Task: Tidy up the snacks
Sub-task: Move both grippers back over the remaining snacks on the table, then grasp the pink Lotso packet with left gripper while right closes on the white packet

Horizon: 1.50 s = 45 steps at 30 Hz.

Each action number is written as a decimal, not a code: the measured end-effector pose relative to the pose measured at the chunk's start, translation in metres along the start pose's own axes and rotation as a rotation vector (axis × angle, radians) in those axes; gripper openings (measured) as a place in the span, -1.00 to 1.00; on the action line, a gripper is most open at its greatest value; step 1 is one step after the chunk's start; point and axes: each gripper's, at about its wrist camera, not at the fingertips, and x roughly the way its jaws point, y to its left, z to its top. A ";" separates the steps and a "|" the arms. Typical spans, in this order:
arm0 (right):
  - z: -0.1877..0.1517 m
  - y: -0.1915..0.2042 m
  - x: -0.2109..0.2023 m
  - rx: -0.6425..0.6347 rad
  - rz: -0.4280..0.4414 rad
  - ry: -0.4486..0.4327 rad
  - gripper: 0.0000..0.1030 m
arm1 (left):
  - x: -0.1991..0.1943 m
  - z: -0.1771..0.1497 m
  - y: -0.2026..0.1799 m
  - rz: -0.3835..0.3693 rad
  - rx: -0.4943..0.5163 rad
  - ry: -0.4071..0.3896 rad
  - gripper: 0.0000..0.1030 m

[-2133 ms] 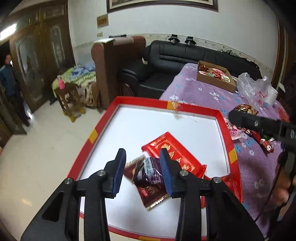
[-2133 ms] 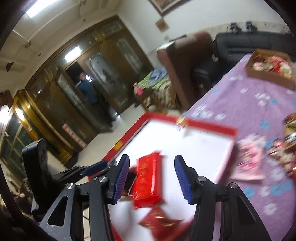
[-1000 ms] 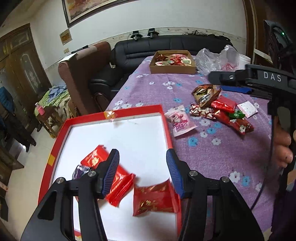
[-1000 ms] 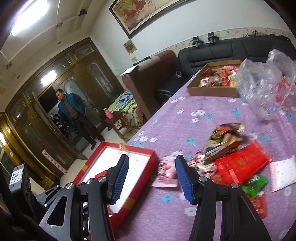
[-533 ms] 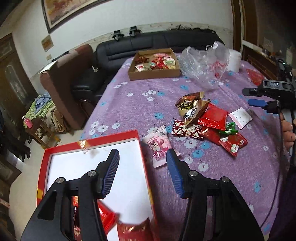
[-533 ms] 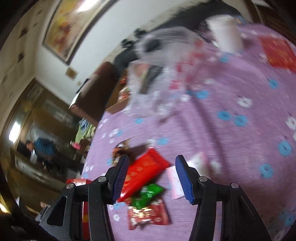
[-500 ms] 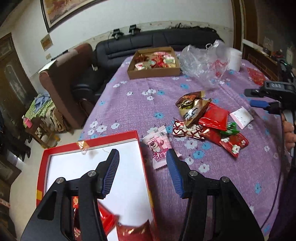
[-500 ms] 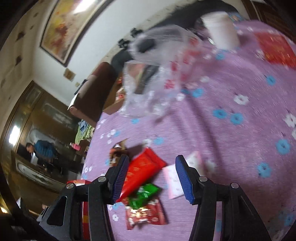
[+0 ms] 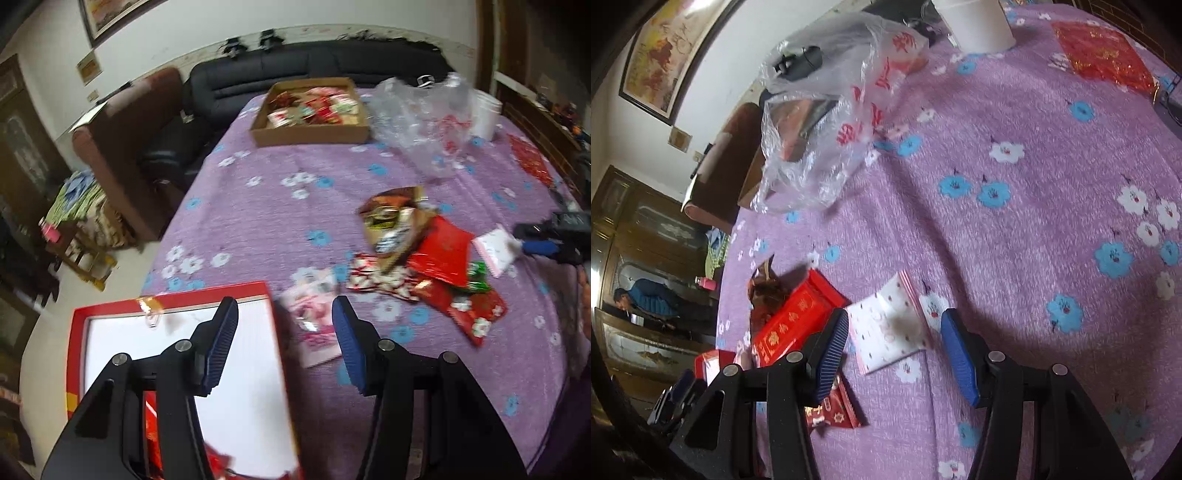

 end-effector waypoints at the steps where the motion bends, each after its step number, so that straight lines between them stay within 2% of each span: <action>1: -0.001 0.003 0.002 -0.012 -0.013 0.010 0.07 | 0.004 0.003 0.003 0.010 -0.003 0.009 0.01; 4: -0.003 0.009 0.009 -0.032 -0.076 0.022 0.07 | 0.019 0.008 0.010 0.039 -0.014 0.047 0.01; 8: -0.005 0.019 0.016 -0.071 -0.116 0.016 0.13 | 0.035 0.014 0.003 -0.012 -0.031 0.099 0.01; 11: -0.007 0.024 0.019 -0.095 -0.129 0.007 0.21 | 0.044 0.020 -0.005 -0.046 -0.042 0.117 0.01; 15: -0.006 0.024 0.021 -0.089 -0.116 0.002 0.25 | 0.061 0.029 -0.002 -0.036 -0.087 0.138 0.00; 19: -0.005 0.022 0.019 -0.080 -0.110 -0.003 0.25 | 0.069 0.048 0.016 0.007 -0.145 0.100 0.01; 26: -0.004 0.023 0.020 -0.076 -0.109 -0.005 0.26 | 0.099 0.066 0.039 0.153 -0.225 0.073 0.01; 29: -0.004 0.023 0.020 -0.078 -0.108 -0.008 0.26 | 0.110 0.073 0.047 0.183 -0.249 0.062 0.01; 31: -0.004 0.023 0.021 -0.078 -0.107 -0.014 0.27 | 0.116 0.078 0.051 0.194 -0.237 0.041 0.03; 36: -0.004 0.023 0.022 -0.085 -0.111 -0.018 0.29 | 0.142 0.080 0.050 0.209 -0.157 0.112 0.04; 39: -0.003 0.023 0.022 -0.083 -0.110 -0.018 0.29 | 0.136 0.077 0.039 0.208 -0.078 0.088 0.04; 45: -0.004 0.025 0.022 -0.091 -0.122 -0.019 0.29 | 0.122 0.059 0.029 0.123 -0.044 0.088 0.04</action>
